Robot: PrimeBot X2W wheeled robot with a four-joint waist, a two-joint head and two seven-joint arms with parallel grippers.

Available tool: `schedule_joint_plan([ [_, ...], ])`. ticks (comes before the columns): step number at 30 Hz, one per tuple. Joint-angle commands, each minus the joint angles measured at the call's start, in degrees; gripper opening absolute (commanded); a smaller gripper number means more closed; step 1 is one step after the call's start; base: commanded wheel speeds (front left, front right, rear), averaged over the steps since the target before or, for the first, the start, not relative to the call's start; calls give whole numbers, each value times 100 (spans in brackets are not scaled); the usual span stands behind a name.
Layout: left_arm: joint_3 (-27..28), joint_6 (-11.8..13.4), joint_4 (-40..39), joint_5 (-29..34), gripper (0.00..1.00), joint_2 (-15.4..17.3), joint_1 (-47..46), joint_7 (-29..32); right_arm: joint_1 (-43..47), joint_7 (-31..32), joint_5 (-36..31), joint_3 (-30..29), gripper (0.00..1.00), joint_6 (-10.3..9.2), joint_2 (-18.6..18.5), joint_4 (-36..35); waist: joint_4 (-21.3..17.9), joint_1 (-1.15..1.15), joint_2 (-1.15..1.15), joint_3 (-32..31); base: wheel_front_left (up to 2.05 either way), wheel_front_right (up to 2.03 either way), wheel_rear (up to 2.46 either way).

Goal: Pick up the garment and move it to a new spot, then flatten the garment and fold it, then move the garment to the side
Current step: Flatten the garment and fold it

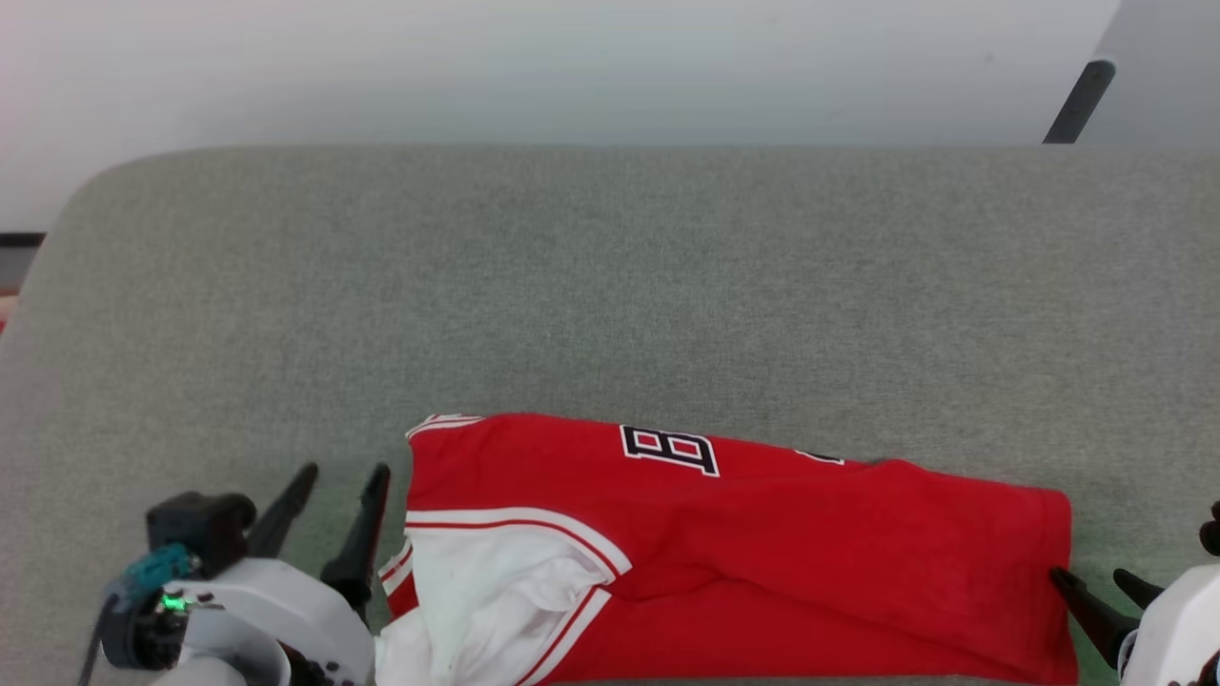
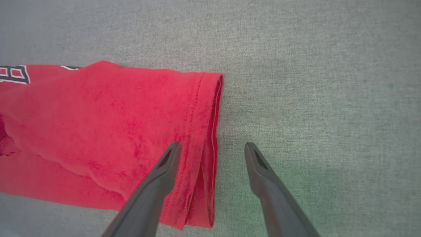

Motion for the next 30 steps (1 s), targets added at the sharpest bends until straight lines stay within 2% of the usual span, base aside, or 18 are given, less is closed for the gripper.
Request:
schedule_joint_plan([
  [1,230,-76,39,139,100,-136,152,-17,-93,13,34,7,100,-5,16,63,60,0,0,111,0,0,0],
  [8,1149,-362,218,671,100,-640,640,-16,-315,124,121,207,100,-5,76,378,146,0,0,290,0,0,0],
  [21,2084,-864,492,1315,100,-1365,1042,-16,-566,431,182,713,100,-3,33,1010,282,0,0,388,0,0,0],
  [22,2158,-905,504,1347,100,-1427,1050,-16,-594,441,185,761,49,-2,34,1061,294,0,0,386,0,0,0],
  [24,2261,-984,557,1429,100,-1523,1103,-16,-617,500,173,871,0,0,8,1154,322,0,0,379,0,0,0],
  [30,2477,-1195,665,1606,100,-1773,1157,-17,-715,471,238,941,0,-2,-105,1296,394,0,0,364,0,0,0],
])
